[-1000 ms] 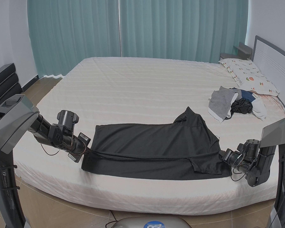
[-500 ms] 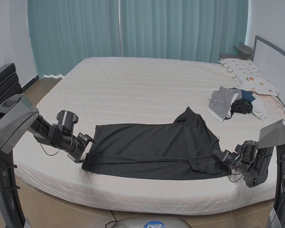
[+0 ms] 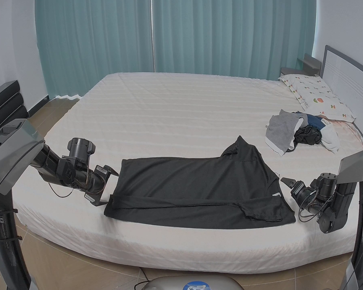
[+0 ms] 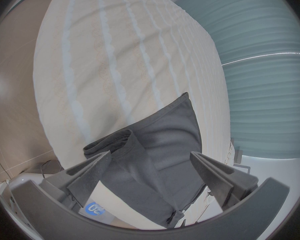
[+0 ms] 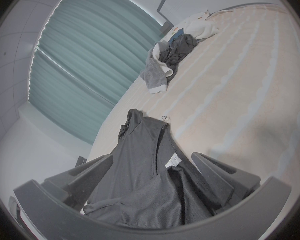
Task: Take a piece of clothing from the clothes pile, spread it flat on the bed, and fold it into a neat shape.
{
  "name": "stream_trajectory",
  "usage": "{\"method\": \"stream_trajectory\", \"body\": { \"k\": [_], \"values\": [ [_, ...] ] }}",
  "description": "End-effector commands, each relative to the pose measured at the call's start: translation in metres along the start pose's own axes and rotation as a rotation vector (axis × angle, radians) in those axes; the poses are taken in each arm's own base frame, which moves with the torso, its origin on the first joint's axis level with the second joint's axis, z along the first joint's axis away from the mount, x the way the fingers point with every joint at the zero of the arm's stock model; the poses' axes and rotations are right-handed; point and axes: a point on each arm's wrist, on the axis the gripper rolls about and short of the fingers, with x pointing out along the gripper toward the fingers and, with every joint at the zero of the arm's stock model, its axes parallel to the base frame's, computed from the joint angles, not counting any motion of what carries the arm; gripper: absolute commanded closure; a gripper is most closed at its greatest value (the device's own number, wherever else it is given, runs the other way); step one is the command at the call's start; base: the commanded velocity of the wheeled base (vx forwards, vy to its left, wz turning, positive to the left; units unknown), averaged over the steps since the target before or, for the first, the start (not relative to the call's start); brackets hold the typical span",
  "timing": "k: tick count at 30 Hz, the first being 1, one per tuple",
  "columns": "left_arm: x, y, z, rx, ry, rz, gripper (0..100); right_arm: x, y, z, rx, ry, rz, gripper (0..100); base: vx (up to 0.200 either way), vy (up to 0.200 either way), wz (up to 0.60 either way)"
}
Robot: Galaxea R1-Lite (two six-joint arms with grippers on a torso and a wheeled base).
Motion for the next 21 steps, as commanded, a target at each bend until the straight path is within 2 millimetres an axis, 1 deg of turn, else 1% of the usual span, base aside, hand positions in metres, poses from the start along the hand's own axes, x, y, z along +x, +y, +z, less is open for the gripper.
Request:
{"method": "stream_trajectory", "body": {
  "k": [1,3,4,6,10,13,15,16,18,21],
  "values": [
    [-0.015,0.002,-0.005,0.025,-0.003,-0.004,0,-0.005,-0.006,0.009,0.041,-0.026,-0.01,0,0.0,0.0,0.0],
    [-0.015,0.002,-0.005,0.025,-0.003,-0.004,0,-0.005,-0.006,0.009,0.041,-0.026,-0.01,0,0.0,0.0,0.0],
    [-0.019,0.011,-0.01,0.102,0.012,0.021,0,-0.006,-0.008,0.008,0.071,-0.022,-0.019,0,0.0,0.0,0.0],
    [-0.018,0.016,-0.012,0.143,0.017,0.037,0,-0.007,-0.01,0.006,0.082,-0.014,-0.025,0,0.0,0.0,0.0],
    [-0.013,0.014,-0.018,0.177,0.026,0.041,0,-0.007,-0.01,0.005,0.088,-0.011,-0.029,0,0.0,0.0,0.0],
    [-0.002,0.014,-0.028,0.2,0.039,0.055,0,-0.006,-0.01,0.004,0.104,-0.005,-0.026,0,0.0,0.0,0.0],
    [0.002,0.011,-0.03,0.212,0.018,0.052,0,-0.006,-0.008,0.003,0.122,-0.003,-0.022,0,0.0,0.0,0.0],
    [0.002,0.011,-0.03,0.212,0.018,0.052,0,-0.006,-0.008,0.003,0.122,-0.003,-0.022,0,0.0,0.0,0.0],
    [0.01,0.008,-0.033,0.226,-0.018,0.042,0,-0.005,-0.008,0.002,0.128,0.0,-0.022,0,0.0,0.0,0.0],
    [0.015,0.01,-0.033,0.229,-0.027,0.049,0,-0.005,-0.008,0.002,0.129,-0.001,-0.023,0,0.0,0.0,0.0]
  ]
}}
